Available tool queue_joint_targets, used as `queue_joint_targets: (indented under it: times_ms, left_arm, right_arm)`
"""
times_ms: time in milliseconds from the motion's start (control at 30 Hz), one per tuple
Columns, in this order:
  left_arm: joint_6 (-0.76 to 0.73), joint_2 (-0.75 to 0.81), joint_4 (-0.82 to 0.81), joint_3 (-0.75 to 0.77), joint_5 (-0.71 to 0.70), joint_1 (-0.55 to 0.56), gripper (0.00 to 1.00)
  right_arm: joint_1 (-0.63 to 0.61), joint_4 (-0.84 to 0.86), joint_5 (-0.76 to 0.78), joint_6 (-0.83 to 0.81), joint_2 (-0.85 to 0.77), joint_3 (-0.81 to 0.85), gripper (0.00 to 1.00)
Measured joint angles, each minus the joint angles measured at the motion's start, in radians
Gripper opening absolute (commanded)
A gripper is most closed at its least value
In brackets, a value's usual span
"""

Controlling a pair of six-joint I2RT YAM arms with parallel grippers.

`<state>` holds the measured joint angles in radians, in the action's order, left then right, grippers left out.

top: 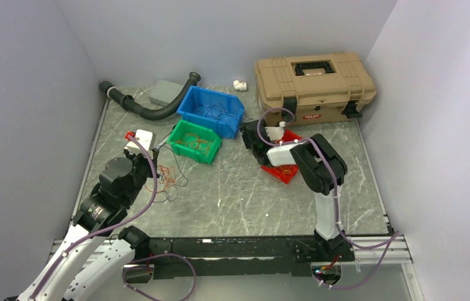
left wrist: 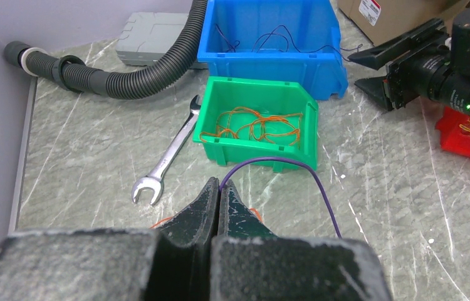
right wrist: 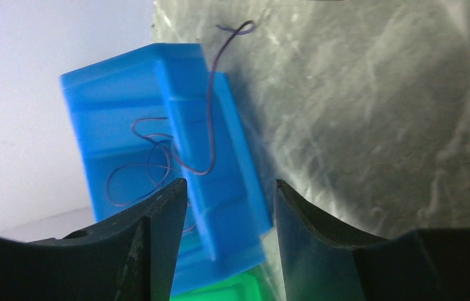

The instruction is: Untangle the cables

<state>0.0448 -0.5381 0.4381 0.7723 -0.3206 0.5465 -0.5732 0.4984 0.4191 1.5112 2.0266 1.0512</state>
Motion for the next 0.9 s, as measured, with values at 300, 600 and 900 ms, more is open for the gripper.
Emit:
queue_joint_targets:
  times_ms: [300,600,900]
  left_arm:
    - [0.0,0.0,0.0,0.0,0.0,0.0,0.0]
    - [0.0,0.0,0.0,0.0,0.0,0.0,0.0]
    - [0.0,0.0,0.0,0.0,0.001,0.0,0.0]
  right_arm:
    - [-0.001,0.004,0.048,0.011,0.067,0.037,0.5]
    - [-0.001,0.029,0.089,-0.027,0.086,0.066,0.46]
    - [-0.001,0.093,0.134,-0.049,0.087,0.069,0.51]
